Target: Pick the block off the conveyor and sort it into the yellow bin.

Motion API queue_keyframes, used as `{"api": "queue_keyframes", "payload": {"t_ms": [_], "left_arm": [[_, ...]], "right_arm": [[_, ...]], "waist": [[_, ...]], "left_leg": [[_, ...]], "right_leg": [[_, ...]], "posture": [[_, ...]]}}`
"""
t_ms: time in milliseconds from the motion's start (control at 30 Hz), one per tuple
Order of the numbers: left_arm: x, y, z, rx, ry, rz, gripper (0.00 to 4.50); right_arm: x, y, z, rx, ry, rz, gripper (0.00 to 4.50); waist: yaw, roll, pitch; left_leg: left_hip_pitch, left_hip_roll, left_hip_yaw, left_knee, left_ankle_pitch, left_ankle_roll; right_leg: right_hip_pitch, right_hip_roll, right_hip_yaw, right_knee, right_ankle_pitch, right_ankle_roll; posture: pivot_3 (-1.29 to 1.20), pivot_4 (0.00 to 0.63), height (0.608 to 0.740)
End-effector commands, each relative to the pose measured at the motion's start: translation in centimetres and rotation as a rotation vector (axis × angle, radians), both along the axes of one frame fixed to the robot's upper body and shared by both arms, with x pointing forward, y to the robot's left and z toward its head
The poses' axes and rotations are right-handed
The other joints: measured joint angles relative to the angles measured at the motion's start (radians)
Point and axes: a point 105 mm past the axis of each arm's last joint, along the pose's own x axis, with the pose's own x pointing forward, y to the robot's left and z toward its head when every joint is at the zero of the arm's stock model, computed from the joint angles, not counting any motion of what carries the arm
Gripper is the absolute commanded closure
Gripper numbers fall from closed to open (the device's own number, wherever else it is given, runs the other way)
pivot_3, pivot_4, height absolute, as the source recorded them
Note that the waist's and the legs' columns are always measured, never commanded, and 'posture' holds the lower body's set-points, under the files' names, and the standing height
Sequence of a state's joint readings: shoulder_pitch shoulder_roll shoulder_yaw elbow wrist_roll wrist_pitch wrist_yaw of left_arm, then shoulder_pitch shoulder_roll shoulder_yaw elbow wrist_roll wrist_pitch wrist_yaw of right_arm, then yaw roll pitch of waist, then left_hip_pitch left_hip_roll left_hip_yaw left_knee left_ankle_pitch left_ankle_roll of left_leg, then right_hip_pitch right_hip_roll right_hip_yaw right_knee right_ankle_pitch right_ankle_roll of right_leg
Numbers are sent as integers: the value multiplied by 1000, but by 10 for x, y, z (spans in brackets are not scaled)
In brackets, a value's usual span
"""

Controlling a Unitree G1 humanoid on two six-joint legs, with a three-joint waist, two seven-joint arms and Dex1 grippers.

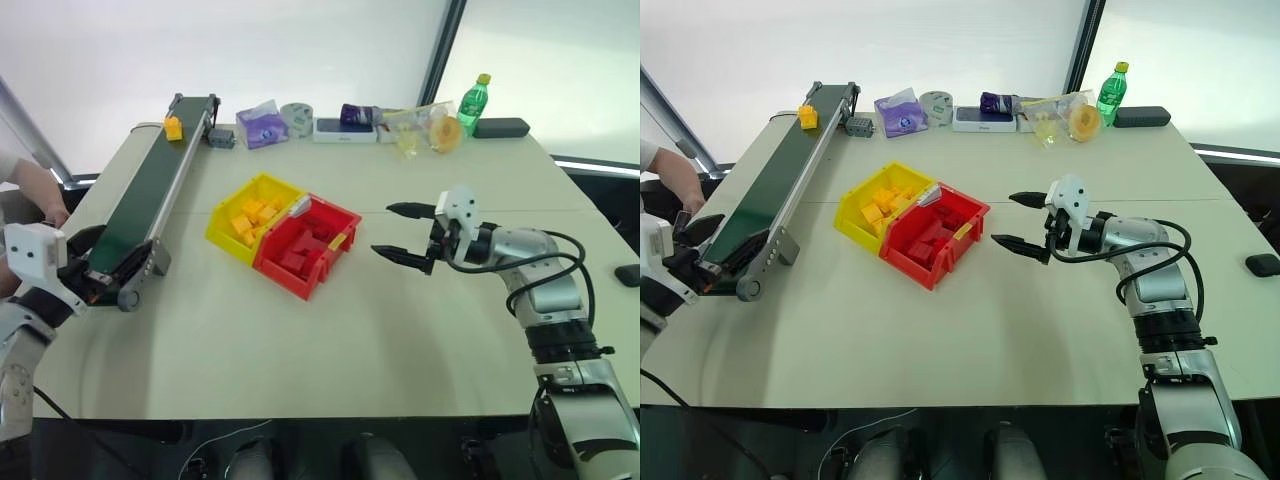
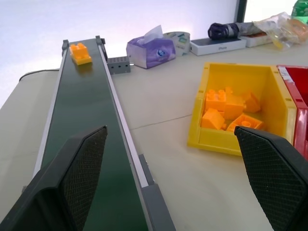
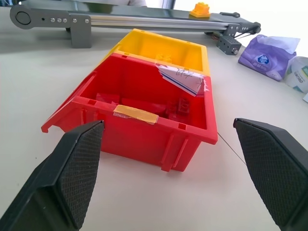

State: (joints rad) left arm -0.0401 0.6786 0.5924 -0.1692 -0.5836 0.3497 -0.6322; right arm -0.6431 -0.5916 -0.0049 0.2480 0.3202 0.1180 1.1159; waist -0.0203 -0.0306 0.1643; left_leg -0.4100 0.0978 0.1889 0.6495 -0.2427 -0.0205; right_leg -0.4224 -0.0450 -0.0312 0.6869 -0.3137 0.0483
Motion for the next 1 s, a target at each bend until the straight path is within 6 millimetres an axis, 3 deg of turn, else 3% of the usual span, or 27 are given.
{"api": "queue_keyframes", "payload": {"t_ms": [33, 233, 467, 1000], "left_arm": [[-17, 11, 27, 9, -154, 82, 33], [-46, 25, 17, -22, -229, 254, 33], [-68, 22, -16, -82, -190, 343, 33], [-60, 22, -18, -103, -176, 359, 33]], "right_arm": [[-1, 4, 14, 8, -54, 18, 0], [-1, 3, 13, 9, -51, 18, 0], [0, 5, 11, 13, -49, 26, 0], [-1, 2, 11, 7, -48, 24, 0]], "waist": [[0, 0, 0], [-1, 0, 0], [2, 0, 0], [1, 0, 0]], "left_leg": [[0, 0, 0, 0, 0, 0], [0, 0, 0, 0, 0, 0], [0, 0, -1, 0, 0, 1], [0, 0, -1, 1, 0, 1]], "right_leg": [[0, 0, 0, 0, 0, 0], [0, 0, 0, 0, 0, 0], [1, 0, 0, -1, 0, 0], [2, 0, 0, -1, 0, 0]], "posture": [[0, 150, 740], [0, 150, 740], [0, 150, 740], [0, 150, 740]]}}
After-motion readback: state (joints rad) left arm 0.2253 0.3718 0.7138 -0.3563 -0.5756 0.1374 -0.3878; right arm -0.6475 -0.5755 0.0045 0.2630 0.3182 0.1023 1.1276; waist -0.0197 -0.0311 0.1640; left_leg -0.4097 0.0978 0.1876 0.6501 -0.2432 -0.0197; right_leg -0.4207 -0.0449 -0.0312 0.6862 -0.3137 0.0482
